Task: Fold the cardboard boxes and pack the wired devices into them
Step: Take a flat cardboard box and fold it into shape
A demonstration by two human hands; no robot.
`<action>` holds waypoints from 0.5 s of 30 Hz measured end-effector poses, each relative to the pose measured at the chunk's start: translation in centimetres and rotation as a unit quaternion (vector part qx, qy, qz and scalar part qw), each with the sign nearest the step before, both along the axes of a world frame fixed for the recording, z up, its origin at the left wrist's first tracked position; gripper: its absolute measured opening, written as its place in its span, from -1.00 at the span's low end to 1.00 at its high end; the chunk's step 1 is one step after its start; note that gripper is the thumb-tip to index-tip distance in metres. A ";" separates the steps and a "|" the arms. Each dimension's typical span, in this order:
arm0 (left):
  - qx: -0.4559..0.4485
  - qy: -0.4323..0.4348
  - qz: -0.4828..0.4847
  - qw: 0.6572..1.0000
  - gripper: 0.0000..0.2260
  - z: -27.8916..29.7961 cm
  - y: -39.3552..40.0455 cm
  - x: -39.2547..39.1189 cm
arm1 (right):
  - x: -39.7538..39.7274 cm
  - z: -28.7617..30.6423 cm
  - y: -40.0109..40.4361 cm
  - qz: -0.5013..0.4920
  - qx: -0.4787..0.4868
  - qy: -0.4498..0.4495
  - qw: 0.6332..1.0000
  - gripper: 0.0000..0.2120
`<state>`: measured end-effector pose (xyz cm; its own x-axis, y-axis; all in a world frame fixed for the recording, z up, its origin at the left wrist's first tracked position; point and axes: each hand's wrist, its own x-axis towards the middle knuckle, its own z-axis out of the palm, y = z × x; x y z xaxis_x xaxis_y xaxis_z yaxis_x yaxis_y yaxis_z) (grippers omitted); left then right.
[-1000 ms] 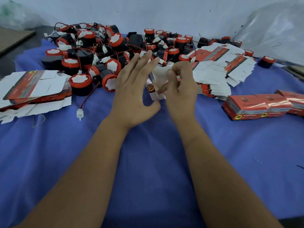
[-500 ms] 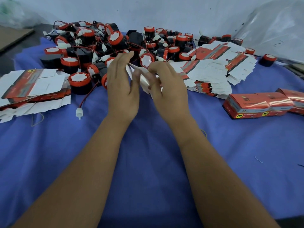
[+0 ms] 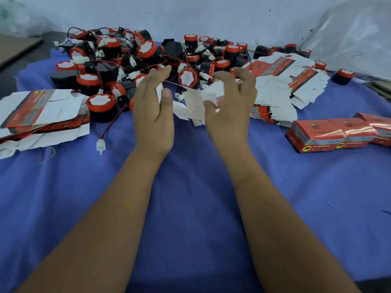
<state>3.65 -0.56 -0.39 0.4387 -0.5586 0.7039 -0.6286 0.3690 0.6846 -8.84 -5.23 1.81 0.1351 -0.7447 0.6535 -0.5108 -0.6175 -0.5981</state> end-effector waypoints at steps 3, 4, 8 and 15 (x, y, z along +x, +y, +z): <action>-0.006 0.014 -0.020 1.000 -0.67 0.0 0.2 -0.2 | -0.3 0.3 -0.7 -0.032 0.132 -0.042 0.990 -0.76; 0.002 0.007 -0.030 1.000 -0.67 -0.1 0.2 -0.1 | -0.4 0.1 -1.0 -0.031 0.158 -0.052 0.986 -0.66; 0.067 -0.030 -0.100 0.992 -0.65 -0.3 0.2 0.4 | -0.7 0.2 -1.2 -0.007 0.218 -0.181 0.959 -0.70; 0.134 -0.196 -0.140 0.961 -0.31 -0.5 0.0 0.0 | -1.8 0.5 -1.5 0.026 0.308 -0.368 0.877 -0.89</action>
<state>3.66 -0.52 -0.86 -0.0242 -0.8008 0.5985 -0.7594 0.4041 0.5100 -10.67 -6.70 2.26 -0.1094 -0.9925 0.0550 0.1724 -0.0734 -0.9823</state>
